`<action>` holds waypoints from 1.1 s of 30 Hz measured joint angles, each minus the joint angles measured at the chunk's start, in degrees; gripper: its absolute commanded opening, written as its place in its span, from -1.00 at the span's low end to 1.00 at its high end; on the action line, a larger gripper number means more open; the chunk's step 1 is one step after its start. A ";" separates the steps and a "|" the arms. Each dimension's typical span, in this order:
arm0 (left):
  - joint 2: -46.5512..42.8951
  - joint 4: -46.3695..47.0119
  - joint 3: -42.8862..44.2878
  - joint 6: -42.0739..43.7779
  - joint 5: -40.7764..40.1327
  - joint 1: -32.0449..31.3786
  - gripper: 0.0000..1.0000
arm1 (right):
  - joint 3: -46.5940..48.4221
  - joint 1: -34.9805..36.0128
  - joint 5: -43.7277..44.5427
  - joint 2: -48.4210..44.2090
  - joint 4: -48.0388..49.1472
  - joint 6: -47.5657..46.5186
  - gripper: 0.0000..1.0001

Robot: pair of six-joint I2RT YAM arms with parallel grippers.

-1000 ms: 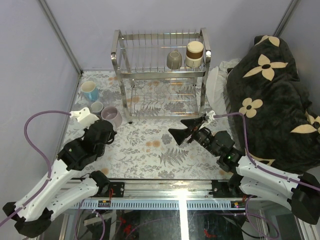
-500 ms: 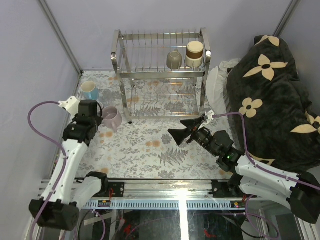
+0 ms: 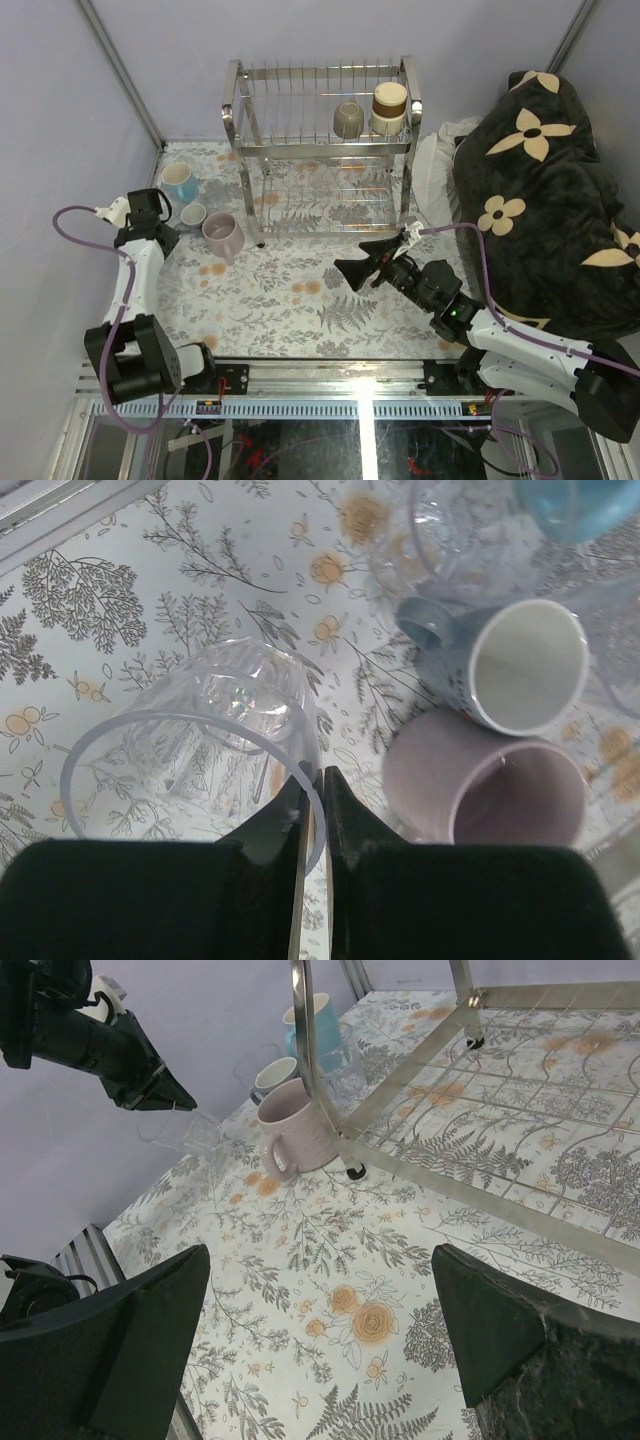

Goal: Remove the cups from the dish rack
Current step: Place the cup at the center of the board.

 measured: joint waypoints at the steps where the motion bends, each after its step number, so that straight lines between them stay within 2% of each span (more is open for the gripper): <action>1: 1.14 0.33 0.00 0.26 -0.02 0.92 -1.00 | 0.00 0.00 -0.07 0.22 0.07 0.11 1.00; 13: 11.91 4.79 0.26 0.92 -0.07 2.10 -1.00 | 0.00 0.00 -0.44 1.36 0.39 0.37 1.00; 25: 19.74 6.43 6.03 2.05 -0.48 2.16 -0.99 | 0.00 0.00 -0.37 2.43 0.39 0.74 0.99; 28: 20.13 6.45 6.40 2.29 -0.48 2.16 -0.61 | 0.00 0.00 -0.37 1.99 0.39 0.74 0.99; 33: 20.46 6.56 6.45 2.71 -0.15 2.16 -0.40 | 0.00 0.00 -0.39 1.95 0.44 0.79 0.99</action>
